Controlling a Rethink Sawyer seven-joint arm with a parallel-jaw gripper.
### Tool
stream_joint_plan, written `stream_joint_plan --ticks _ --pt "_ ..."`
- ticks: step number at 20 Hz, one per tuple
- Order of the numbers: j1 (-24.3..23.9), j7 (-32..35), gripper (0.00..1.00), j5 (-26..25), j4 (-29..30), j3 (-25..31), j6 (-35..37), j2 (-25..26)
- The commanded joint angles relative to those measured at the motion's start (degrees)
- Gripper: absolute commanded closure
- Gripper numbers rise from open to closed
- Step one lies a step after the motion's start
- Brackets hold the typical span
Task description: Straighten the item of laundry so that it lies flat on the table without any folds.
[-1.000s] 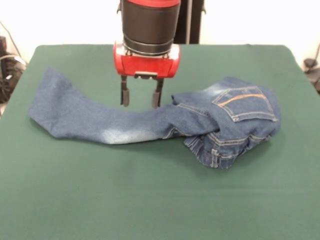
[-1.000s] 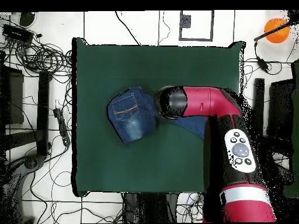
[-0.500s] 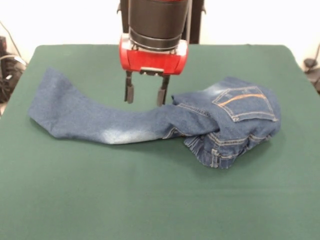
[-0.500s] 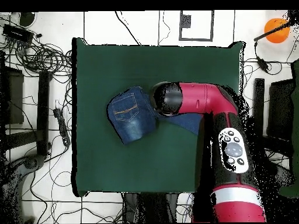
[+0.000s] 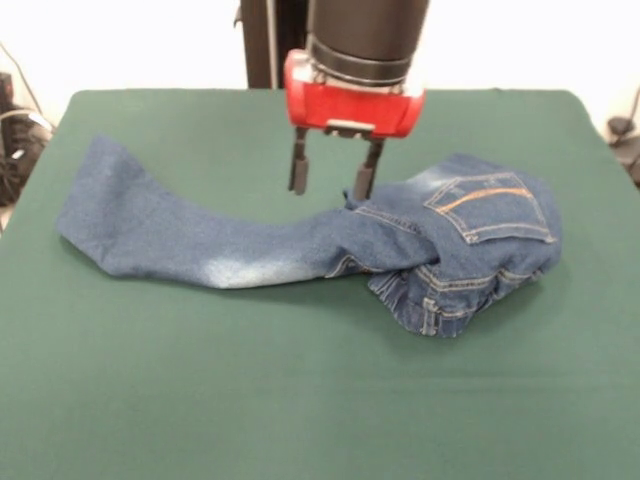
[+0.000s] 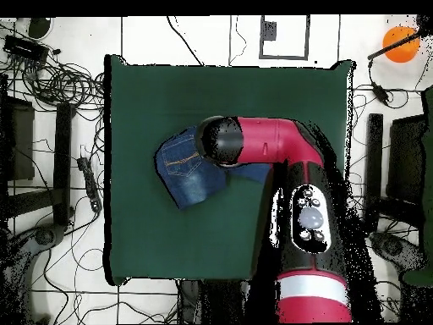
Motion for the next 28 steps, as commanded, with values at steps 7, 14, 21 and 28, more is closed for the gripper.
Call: stream_joint_plan --ticks 7,14,21,28 --pt "5.0 18.4 0.0 6.8 2.7 -3.9 3.8 3.2" --pt "5.4 18.1 0.0 7.8 2.7 -4.3 2.4 4.1" --pt "4.9 17.4 0.0 6.7 2.7 -4.5 -3.0 8.0" --pt "9.0 23.1 0.0 8.4 1.9 -7.4 -2.5 9.4"
